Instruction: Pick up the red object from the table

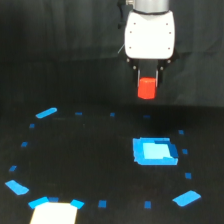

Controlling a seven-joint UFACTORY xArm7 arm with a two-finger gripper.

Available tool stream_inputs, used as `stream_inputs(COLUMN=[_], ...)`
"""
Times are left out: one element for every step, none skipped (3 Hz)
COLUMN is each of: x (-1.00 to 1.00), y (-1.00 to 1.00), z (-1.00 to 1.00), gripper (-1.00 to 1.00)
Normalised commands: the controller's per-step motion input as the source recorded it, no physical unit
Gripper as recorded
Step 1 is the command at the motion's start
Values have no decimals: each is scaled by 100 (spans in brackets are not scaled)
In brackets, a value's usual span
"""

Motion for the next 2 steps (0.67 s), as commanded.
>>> stream_inputs(x=[4, 27], y=[-38, 12], z=[-53, -13], gripper=[-100, -100])
